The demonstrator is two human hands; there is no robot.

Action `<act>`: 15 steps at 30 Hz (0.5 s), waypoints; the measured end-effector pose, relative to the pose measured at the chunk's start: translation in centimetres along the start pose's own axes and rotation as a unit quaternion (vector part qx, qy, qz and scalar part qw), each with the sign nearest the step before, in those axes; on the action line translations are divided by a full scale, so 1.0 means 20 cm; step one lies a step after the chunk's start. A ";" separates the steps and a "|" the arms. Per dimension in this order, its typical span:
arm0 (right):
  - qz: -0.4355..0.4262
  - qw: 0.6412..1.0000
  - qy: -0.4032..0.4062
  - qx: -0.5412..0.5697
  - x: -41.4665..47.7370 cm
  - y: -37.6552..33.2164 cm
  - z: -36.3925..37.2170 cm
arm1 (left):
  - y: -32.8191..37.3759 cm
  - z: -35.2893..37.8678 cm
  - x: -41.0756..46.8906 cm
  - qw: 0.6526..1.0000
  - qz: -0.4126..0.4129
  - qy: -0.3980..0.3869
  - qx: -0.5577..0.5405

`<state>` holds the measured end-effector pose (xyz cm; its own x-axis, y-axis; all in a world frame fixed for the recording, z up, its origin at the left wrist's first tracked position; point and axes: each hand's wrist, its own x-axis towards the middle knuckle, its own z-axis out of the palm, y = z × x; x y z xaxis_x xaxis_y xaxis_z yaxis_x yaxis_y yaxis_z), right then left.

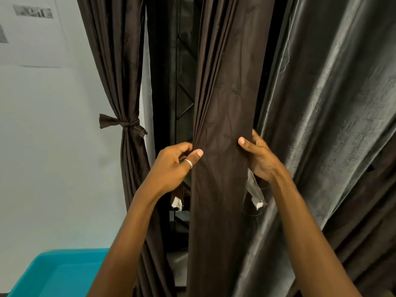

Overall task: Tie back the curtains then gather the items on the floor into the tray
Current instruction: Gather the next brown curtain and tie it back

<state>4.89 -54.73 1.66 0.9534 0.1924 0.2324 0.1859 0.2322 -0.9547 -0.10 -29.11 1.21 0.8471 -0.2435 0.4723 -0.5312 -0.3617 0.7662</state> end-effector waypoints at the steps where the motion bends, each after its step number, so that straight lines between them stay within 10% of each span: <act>1: 0.018 1.000 -0.023 0.011 0.01 0.00 0.00 | -0.01 -0.01 0.00 1.000 -0.001 -0.007 -0.004; 6: 0.031 0.998 -0.057 0.014 0.02 0.01 -0.01 | -0.04 -0.02 0.02 1.000 -0.011 0.014 -0.004; 11: -0.011 0.988 0.076 -0.136 0.03 0.00 0.06 | -0.07 0.06 0.07 0.991 -0.019 0.111 0.070; 15: -0.179 0.826 0.312 -0.434 -0.02 0.12 0.18 | -0.04 0.17 0.11 0.976 -0.011 0.178 0.127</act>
<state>4.17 -50.70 -0.12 0.6871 -0.3325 0.6460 0.3235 -0.6562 -0.6818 2.26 -32.38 0.15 0.7864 0.0785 0.6127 -0.4613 -0.5850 0.6671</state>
